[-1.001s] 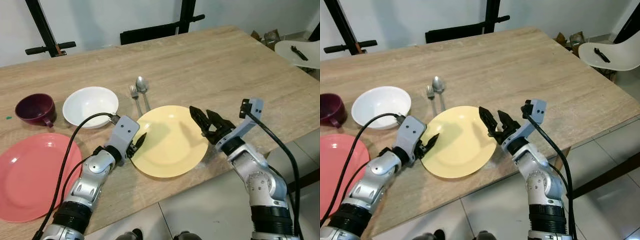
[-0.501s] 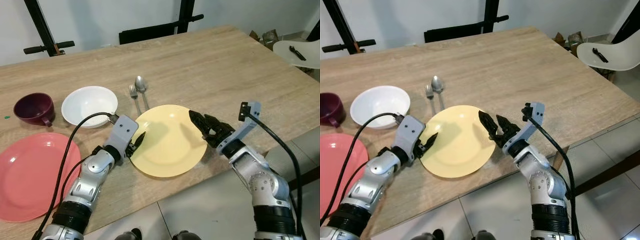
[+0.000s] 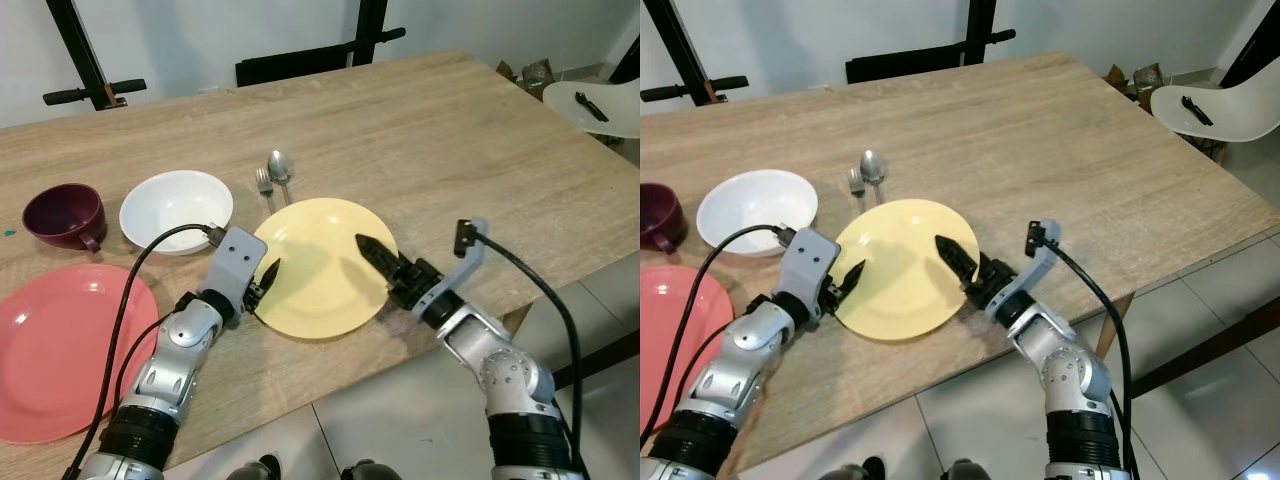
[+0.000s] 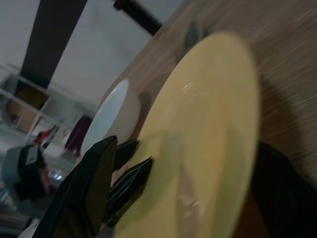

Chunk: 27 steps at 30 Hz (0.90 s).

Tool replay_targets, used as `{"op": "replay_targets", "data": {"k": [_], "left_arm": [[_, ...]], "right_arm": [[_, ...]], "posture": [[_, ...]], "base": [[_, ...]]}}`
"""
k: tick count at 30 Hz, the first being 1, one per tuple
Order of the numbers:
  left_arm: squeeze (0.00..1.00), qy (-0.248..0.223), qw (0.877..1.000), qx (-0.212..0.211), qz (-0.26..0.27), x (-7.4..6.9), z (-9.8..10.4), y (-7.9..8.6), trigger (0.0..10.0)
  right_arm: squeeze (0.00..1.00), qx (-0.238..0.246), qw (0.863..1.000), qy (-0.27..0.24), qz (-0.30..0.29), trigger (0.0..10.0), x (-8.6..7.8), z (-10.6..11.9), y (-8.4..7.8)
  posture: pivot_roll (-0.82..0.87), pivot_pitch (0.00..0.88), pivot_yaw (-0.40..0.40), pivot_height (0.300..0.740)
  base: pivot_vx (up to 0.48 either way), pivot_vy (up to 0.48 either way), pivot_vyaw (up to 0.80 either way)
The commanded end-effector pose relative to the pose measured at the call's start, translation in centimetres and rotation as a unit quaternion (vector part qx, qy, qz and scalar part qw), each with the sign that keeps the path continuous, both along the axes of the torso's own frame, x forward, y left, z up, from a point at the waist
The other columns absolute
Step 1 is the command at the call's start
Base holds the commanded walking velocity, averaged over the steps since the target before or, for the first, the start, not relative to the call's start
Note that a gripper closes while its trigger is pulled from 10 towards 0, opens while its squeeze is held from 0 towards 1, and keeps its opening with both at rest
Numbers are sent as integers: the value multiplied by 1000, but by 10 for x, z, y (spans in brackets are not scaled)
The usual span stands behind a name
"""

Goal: Setting the table

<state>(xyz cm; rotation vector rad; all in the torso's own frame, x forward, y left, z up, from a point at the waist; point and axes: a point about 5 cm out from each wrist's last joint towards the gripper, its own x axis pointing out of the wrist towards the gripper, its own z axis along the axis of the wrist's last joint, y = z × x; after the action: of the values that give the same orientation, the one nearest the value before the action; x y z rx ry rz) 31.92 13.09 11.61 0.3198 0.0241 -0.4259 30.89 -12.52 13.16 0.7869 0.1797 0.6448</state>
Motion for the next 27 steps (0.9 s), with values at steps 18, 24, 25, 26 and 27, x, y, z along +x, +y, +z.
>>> {"op": "replay_targets", "data": {"k": [18,24,25,26,27], "left_arm": [[0,68,997,15,-24,-19,-29,-8,10000],[0,67,997,14,-17,-20,-29,-6,10000],[0,67,998,14,-16,-20,-29,-6,10000],[0,66,998,14,-16,-20,-29,-6,10000],[0,66,998,15,-16,-20,-29,-6,10000]], "right_arm": [[0,-3,987,51,150,8824,-8,-35,68],[0,26,987,34,152,0,-5,-28,70],[0,28,989,28,146,0,-3,-26,67],[0,28,990,23,137,0,-1,-25,64],[0,27,991,21,132,0,0,-24,63]], "posture": [[-79,106,5,740],[-76,109,-2,740],[-75,101,-6,740],[-76,94,-9,740],[-76,94,-9,740]], "base": [[0,0,0],[0,0,0],[0,0,0],[0,0,0],[0,0,0]]}}
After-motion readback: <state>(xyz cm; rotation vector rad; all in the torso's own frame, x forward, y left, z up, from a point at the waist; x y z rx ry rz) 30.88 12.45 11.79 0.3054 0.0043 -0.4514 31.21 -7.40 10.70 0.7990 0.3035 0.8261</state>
